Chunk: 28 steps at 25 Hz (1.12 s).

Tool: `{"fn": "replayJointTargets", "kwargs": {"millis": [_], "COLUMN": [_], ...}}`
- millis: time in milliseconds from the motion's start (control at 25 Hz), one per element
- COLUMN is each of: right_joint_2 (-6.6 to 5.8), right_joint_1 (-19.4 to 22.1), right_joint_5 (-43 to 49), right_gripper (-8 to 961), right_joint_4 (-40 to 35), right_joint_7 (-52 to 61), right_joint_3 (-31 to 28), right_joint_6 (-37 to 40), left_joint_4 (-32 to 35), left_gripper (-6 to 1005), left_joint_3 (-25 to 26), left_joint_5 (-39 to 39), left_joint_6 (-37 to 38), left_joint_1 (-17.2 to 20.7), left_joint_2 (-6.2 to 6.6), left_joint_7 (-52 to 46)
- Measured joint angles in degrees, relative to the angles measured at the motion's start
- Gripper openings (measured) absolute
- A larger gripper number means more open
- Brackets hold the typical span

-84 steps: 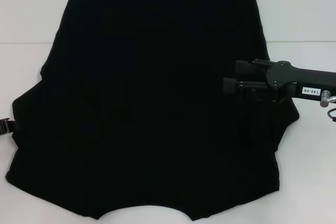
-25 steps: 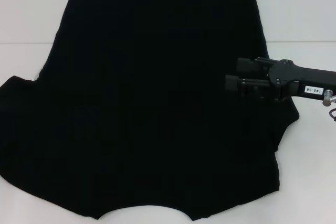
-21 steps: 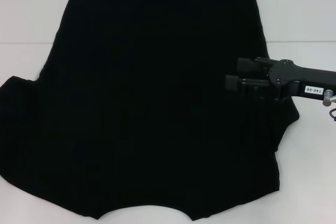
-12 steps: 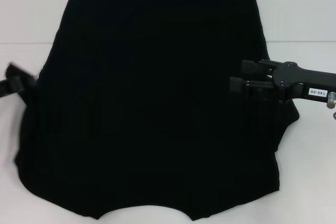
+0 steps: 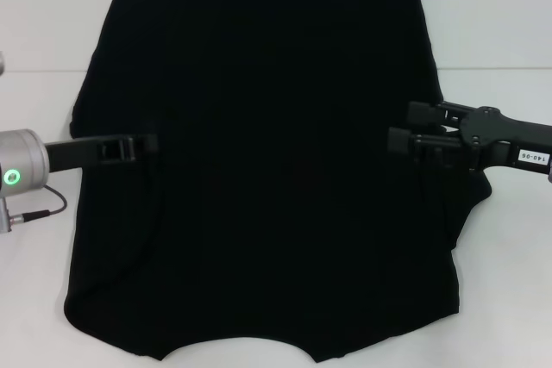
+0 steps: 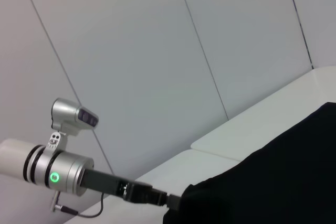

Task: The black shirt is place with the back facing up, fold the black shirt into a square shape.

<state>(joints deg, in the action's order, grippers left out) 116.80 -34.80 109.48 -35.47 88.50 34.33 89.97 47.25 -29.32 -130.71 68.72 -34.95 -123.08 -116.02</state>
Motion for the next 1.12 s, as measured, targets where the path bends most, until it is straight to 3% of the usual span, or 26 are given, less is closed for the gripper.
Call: {"fn": "replayJointTargets", "kwargs": {"millis": [200, 360, 520, 600, 720, 880, 1000, 1120], "right_joint_2": [-0.17, -1.19, -3.10, -4.42, -6.81, -10.33, -11.42, -11.49], "right_joint_1": [0.1, -0.3, -0.5, -0.5, -0.8, -2.7, -4.2, -5.2], "right_joint_5": [0.0, -0.1, -0.1, 0.1, 2.3, 10.5, 16.8, 21.2], "right_gripper": [885, 886, 886, 886, 885, 885, 886, 886], "right_joint_4": [0.0, -0.1, -0.1, -0.1, -0.1, -0.1, -0.2, -0.2], "right_joint_7": [-0.1, 1.2, 6.0, 9.3, 17.1, 32.5, 40.1, 44.5], "right_joint_3": [-1.4, -2.8, -4.5, -4.9, -3.4, 0.0, 0.8, 1.1], "right_joint_6": [0.4, 0.0, -1.7, -3.0, -5.7, -7.7, -8.3, -9.3], "left_joint_4": [-0.1, -2.2, -6.5, -7.0, -8.2, -9.9, -10.9, -11.7], "left_gripper": [-2, 89, 237, 321, 563, 638, 695, 751], "left_joint_3": [-0.4, -0.1, 0.5, 0.7, -0.1, -3.6, -6.9, -10.1], "left_joint_5": [2.6, 11.2, 18.1, 18.1, 17.9, 17.8, 17.8, 17.8], "left_joint_6": [4.1, 11.3, 19.5, 19.6, 19.3, 19.6, 19.3, 19.3], "left_joint_1": [0.4, 1.5, 2.0, 2.0, 2.0, 1.8, 1.7, 1.5], "left_joint_2": [-0.03, 0.81, 2.53, 2.61, 2.55, 2.16, 1.74, 1.29], "left_joint_7": [2.1, 7.2, 14.2, 15.1, 18.4, 26.0, 31.5, 35.5]}}
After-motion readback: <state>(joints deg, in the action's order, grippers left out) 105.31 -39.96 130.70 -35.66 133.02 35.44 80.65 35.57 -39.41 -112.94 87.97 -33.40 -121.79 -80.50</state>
